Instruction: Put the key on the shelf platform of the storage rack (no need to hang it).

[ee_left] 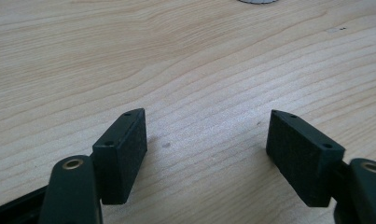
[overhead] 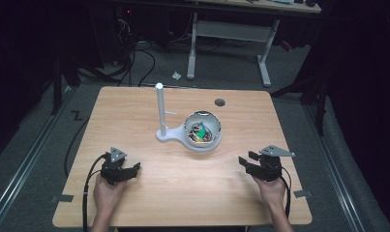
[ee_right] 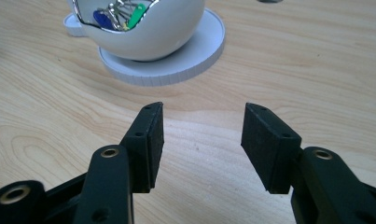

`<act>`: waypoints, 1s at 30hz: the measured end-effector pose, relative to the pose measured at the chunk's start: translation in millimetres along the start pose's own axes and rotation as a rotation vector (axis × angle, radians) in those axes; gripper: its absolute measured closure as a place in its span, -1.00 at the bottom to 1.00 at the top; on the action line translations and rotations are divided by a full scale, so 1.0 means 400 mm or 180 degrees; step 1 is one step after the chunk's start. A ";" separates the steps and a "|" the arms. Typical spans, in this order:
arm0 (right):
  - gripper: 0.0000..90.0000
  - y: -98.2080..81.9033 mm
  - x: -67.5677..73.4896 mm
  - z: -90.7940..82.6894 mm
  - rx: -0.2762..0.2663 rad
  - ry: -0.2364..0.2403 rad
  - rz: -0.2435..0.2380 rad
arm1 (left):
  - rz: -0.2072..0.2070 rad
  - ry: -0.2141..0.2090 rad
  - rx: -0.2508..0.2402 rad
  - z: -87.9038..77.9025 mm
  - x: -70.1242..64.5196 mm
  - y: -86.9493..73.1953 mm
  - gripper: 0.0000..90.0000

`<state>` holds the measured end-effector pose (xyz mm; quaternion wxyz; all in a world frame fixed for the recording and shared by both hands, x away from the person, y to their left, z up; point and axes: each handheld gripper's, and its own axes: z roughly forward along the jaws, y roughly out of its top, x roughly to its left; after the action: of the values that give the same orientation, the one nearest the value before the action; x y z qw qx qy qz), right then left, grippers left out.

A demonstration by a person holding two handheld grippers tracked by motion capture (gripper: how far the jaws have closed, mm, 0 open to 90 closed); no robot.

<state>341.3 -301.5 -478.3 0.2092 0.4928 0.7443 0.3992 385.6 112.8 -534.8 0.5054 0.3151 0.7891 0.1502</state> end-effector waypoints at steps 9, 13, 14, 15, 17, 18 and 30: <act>0.09 -0.023 -0.005 0.038 0.0107 -0.0018 0.0045 | -0.0005 0.0001 0.0002 0.000 0.000 0.000 -0.35; 0.09 -0.026 -0.008 0.053 0.0145 -0.0033 0.0053 | -0.0003 0.0002 0.0001 0.000 0.000 0.000 -0.35; 0.09 -0.026 -0.009 0.057 0.0155 -0.0048 0.0045 | -0.0008 0.0004 0.0001 0.000 0.000 0.000 -0.35; 0.09 -0.027 -0.009 0.061 0.0172 -0.0054 0.0051 | -0.0005 0.0002 0.0002 0.000 0.000 0.000 -0.35; 0.09 -0.028 -0.010 0.069 0.0184 -0.0063 0.0056 | 0.0004 0.0000 0.0002 0.000 0.000 0.000 -0.35; 0.09 -0.028 -0.010 0.072 0.0193 -0.0076 0.0044 | -0.0008 0.0003 0.0001 0.000 0.000 0.000 -0.35; 0.07 -0.033 -0.016 0.100 0.0274 -0.0199 0.0025 | -0.0009 0.0003 0.0002 0.000 0.000 0.000 -0.35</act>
<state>364.7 -294.5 -513.1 0.2093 0.5165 0.7520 0.3520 385.5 112.6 -534.7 0.5051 0.3140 0.7899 0.1494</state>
